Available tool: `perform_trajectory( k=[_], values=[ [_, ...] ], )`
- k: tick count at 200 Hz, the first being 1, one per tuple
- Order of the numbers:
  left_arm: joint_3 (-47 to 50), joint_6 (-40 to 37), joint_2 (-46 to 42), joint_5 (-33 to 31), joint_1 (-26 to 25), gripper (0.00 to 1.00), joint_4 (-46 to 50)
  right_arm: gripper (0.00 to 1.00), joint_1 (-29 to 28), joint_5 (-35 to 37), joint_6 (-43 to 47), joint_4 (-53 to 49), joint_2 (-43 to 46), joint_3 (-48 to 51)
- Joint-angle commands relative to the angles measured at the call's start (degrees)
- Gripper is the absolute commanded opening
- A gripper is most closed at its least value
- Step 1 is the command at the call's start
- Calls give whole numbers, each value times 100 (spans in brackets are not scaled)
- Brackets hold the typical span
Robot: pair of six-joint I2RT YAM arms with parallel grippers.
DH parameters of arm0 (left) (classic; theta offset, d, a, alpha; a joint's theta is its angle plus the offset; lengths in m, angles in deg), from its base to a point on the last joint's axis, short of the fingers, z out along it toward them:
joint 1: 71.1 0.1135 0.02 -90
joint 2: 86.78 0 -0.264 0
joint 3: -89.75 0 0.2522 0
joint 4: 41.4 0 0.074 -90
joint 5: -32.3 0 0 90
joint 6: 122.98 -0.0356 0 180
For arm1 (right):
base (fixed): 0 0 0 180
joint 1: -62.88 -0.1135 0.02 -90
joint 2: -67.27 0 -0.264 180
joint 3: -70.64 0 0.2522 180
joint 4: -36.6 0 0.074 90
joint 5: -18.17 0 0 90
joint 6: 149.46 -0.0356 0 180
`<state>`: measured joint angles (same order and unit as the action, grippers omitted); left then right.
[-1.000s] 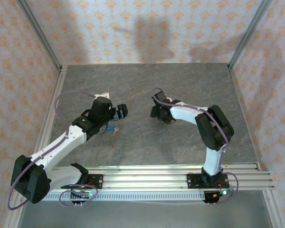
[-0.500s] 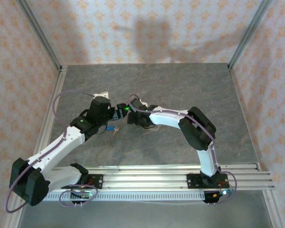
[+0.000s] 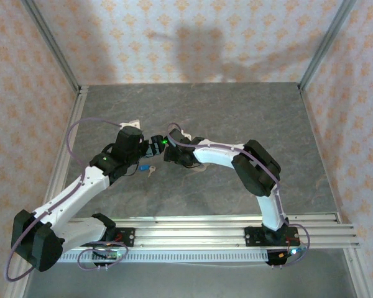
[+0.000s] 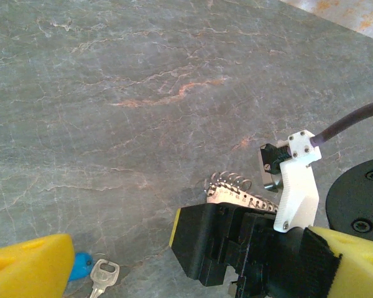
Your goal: Put the keys on the keyring
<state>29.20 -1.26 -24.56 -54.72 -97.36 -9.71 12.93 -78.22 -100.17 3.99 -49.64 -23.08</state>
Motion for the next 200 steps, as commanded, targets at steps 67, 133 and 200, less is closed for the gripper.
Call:
perform_trajectory(
  k=[67,133,200],
  values=[
    [-568,95,-215,124,-80,95,-49,71,-63,655,335,-418,1340,378],
    [-633,213,-81,376,-111,95,-8,73,545,849,451,-358,2801,1839],
    [-523,325,436,556,-537,95,-241,78,855,1264,142,-126,3913,3370]
  ],
)
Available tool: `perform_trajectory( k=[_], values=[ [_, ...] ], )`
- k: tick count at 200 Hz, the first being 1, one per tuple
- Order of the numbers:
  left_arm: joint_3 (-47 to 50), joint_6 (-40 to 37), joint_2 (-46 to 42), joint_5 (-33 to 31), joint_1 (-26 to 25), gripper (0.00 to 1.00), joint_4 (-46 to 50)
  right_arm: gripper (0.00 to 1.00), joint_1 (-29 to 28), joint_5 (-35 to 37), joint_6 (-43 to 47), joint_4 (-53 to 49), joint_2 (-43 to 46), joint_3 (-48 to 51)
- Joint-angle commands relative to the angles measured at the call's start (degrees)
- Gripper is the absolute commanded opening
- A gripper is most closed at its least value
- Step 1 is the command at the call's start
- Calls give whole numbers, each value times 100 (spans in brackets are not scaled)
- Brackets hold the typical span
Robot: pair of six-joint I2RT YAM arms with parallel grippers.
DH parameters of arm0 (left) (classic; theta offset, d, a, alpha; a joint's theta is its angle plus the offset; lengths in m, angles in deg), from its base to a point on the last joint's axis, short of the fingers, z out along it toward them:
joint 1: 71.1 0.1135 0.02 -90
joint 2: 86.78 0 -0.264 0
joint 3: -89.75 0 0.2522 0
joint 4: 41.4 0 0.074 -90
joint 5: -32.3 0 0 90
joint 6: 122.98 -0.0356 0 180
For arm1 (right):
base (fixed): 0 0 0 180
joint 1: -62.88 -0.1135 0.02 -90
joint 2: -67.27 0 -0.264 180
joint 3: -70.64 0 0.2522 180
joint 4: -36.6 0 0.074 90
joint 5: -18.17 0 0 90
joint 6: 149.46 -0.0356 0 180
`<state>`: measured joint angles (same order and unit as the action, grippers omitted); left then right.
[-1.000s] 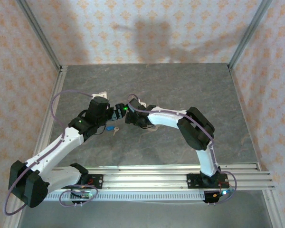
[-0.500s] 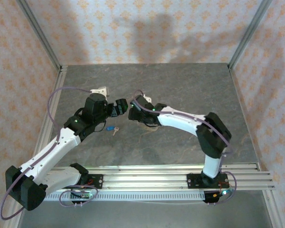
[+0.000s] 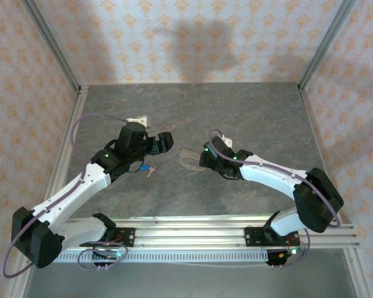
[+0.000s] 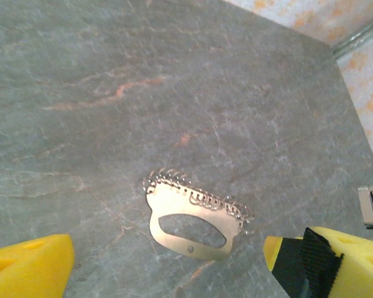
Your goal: Put the keys on the keyring
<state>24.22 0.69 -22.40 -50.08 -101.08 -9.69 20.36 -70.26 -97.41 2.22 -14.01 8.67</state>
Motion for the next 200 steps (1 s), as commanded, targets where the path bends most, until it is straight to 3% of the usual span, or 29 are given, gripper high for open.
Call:
perform_trajectory(
  k=[1,29,51,91,144,200],
  values=[
    [-21,131,231,92,-175,95,-246,78,117,481,-133,50,359,196],
    [30,220,526,65,-366,95,-424,83,121,959,-18,-304,334,63],
    [60,334,811,56,-510,95,-685,81,123,846,394,-445,225,-92],
    [27,617,1422,76,-660,95,-1274,77,316,275,812,-179,160,-125],
    [-142,973,2151,183,-685,95,-1793,69,955,-1023,859,758,-94,208],
    [-308,1111,2766,289,-873,95,-2181,62,1097,-1564,673,1275,-611,233]
  ],
)
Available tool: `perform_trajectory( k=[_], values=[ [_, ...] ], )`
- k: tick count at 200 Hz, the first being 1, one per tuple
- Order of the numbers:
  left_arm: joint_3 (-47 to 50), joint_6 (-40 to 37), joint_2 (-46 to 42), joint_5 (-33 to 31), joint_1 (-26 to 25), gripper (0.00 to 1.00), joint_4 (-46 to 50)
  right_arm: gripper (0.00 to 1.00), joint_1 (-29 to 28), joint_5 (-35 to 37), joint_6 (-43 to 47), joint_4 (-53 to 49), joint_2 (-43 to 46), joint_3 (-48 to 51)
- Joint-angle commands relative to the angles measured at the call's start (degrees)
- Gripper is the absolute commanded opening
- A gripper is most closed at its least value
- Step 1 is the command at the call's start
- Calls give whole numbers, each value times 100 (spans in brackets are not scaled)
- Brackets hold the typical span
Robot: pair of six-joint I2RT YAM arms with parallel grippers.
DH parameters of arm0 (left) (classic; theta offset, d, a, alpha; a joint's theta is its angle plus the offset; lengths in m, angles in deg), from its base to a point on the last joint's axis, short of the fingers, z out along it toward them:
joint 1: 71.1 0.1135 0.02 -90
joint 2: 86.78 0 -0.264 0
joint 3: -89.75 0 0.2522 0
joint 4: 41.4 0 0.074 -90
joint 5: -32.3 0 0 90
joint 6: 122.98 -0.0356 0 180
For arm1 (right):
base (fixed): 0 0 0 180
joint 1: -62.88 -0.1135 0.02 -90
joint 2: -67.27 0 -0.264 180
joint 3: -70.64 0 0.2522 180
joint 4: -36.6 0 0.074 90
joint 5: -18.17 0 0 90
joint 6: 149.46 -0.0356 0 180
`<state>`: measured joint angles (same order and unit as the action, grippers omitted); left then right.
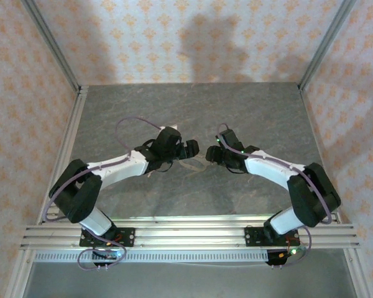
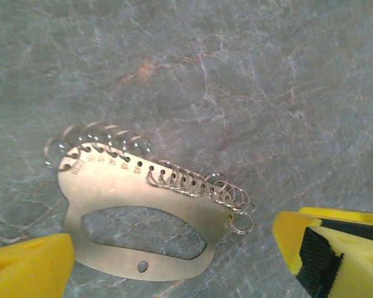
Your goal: Put the keys on the keyring
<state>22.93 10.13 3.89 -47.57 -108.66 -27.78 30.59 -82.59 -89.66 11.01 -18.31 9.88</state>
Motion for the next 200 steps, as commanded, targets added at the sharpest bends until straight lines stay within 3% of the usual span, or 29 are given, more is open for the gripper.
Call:
perform_trajectory(
  k=[1,200],
  values=[
    [-179,169,144,35,-113,95,-376,62,74,-339,-106,408,-193,117],
    [209,48,-260,-248,-137,95,-390,58,74,-473,-384,744,-842,59]
  ],
)
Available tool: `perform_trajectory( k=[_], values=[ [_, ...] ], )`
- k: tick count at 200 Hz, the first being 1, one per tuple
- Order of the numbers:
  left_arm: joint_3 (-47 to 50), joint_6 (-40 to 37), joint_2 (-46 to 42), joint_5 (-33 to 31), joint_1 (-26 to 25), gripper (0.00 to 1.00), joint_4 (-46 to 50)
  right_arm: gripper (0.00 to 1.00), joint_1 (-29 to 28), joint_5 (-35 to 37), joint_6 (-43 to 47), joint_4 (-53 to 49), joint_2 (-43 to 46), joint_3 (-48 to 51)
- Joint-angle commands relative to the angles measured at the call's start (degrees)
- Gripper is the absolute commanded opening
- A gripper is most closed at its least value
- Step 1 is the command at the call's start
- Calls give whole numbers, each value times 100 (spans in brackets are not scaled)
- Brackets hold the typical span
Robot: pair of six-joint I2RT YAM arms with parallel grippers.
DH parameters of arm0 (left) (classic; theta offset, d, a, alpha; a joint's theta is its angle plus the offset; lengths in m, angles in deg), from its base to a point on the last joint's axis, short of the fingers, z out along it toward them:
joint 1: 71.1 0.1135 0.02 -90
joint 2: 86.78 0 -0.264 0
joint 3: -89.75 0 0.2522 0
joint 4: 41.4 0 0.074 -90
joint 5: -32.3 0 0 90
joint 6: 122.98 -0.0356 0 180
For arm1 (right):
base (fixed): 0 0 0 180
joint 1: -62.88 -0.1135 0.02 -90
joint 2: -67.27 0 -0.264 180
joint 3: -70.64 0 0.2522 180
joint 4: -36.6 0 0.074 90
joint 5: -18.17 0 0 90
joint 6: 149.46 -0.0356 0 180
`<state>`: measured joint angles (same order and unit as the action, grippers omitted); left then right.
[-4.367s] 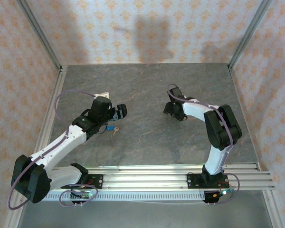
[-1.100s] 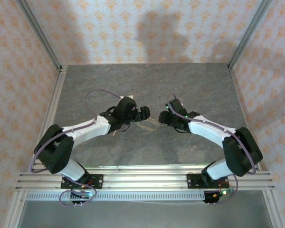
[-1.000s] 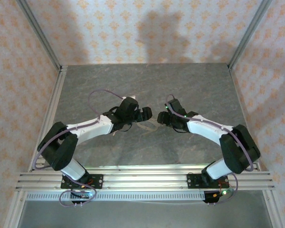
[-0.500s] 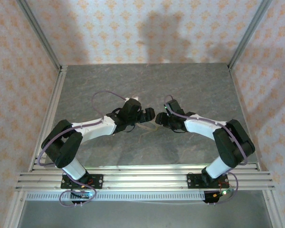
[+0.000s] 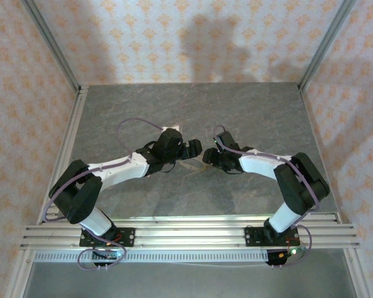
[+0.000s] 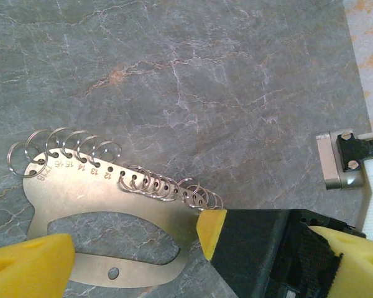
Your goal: Put the keys on the keyring
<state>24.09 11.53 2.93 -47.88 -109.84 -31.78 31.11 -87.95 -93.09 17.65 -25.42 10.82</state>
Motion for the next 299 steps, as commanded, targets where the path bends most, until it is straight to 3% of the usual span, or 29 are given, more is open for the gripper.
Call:
perform_trajectory(
  k=[1,215,299],
  values=[
    [93,-92,-164,-218,-19,95,10,58,22,64,-40,75,-134,-35],
    [13,-92,-94,-183,-24,95,40,57,22,127,198,-214,-395,-614],
    [51,-61,-79,-182,-24,95,-5,54,6,-396,10,-3,-239,-341]
  ],
)
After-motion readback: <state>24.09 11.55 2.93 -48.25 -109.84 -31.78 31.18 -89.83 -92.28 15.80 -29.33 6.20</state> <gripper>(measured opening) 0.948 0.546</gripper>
